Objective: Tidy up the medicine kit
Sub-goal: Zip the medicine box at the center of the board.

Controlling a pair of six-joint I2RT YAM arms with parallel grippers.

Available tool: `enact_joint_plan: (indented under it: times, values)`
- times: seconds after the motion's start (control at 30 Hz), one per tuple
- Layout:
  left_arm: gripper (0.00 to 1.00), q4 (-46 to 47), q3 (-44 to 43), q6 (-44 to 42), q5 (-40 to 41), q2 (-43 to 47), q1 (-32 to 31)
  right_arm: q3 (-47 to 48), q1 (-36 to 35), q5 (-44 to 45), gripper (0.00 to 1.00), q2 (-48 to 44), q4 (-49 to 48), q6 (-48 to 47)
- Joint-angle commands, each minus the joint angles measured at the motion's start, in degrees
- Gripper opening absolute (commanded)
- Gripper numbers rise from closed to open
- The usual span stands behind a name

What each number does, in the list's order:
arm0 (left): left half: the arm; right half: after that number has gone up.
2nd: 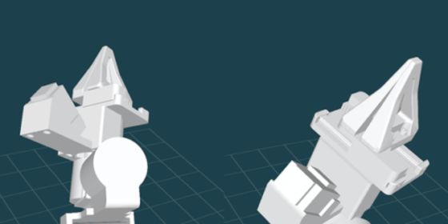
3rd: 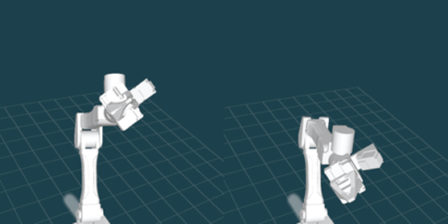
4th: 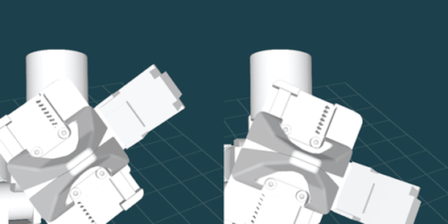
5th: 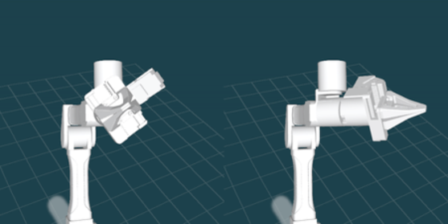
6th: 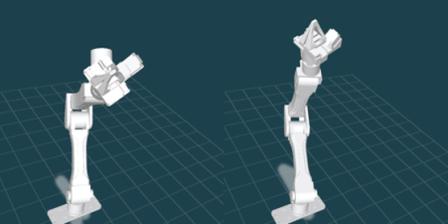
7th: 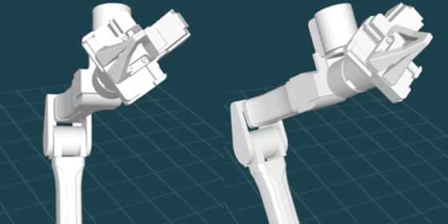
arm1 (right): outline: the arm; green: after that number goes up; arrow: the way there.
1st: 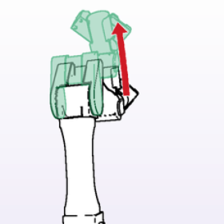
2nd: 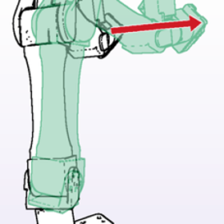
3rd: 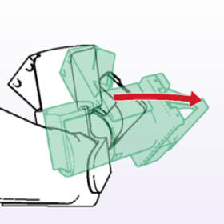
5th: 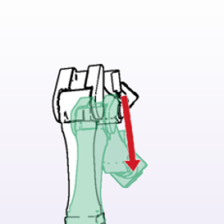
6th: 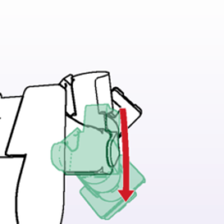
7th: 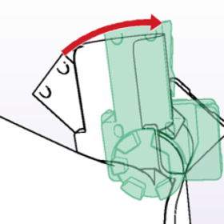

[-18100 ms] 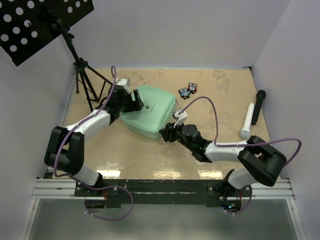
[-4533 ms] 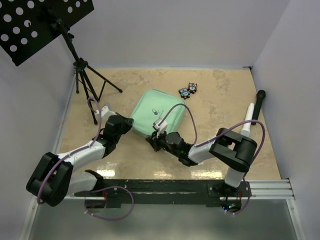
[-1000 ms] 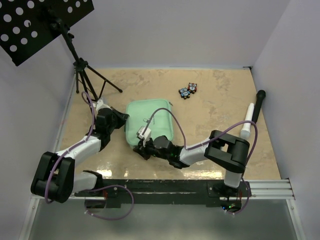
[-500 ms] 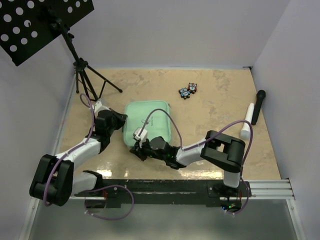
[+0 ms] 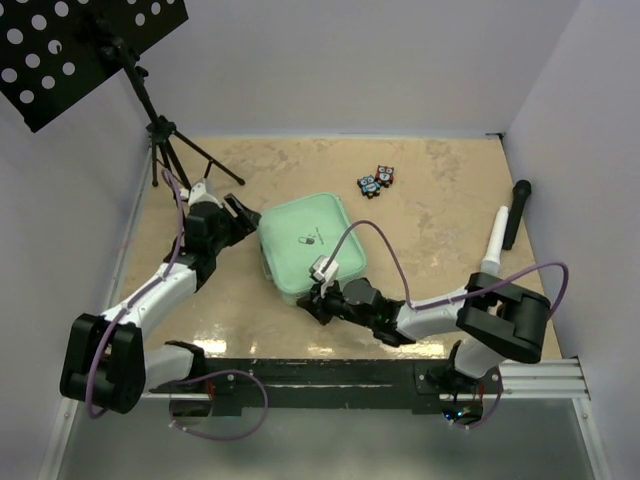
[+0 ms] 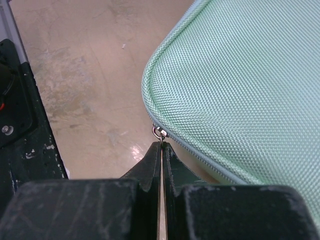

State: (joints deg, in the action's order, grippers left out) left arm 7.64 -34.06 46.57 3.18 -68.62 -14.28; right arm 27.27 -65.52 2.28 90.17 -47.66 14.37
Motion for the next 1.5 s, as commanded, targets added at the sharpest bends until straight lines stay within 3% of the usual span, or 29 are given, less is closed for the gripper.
enact_joint_plan:
  times: [0.0,0.33,0.57,0.83,1.07,1.13,1.23,1.37,1.47]
  values:
    - [0.72,-1.22,-4.43,-5.25,-5.19,-1.95,1.80,-3.53,3.99,3.08,0.00,-6.05,-4.02,3.29]
    - [0.72,6.16,-8.12,-8.07,-22.68,-12.84,3.47,-7.84,7.86,3.43,0.00,-16.60,0.81,5.23]
    - [0.72,10.46,-9.35,-7.01,-26.55,-15.66,3.82,-8.98,8.12,2.81,0.00,-16.70,0.64,6.98]
    - [0.49,8.19,-11.99,-9.30,-29.28,-19.36,3.82,-9.07,8.12,2.73,0.00,-16.43,0.46,7.07]
    - [0.35,7.12,-11.64,-10.53,-31.48,-21.11,3.82,-8.55,8.12,2.46,0.00,-16.08,1.08,6.55]
    - [0.25,7.56,-11.38,-10.44,-32.09,-21.38,3.82,-8.37,8.04,2.46,0.00,-15.82,1.43,6.29]
    - [0.00,8.44,-10.41,-10.09,-32.27,-21.47,3.82,-8.11,8.12,2.72,0.00,-15.55,1.69,6.02]
    - [0.00,11.25,-7.87,-7.64,-32.10,-20.51,3.82,-7.41,8.04,2.03,0.00,-14.50,2.04,5.76]
    - [0.00,12.31,-4.62,-5.18,-27.45,-17.88,3.82,-6.62,7.77,0.53,0.00,-13.53,2.48,4.97]
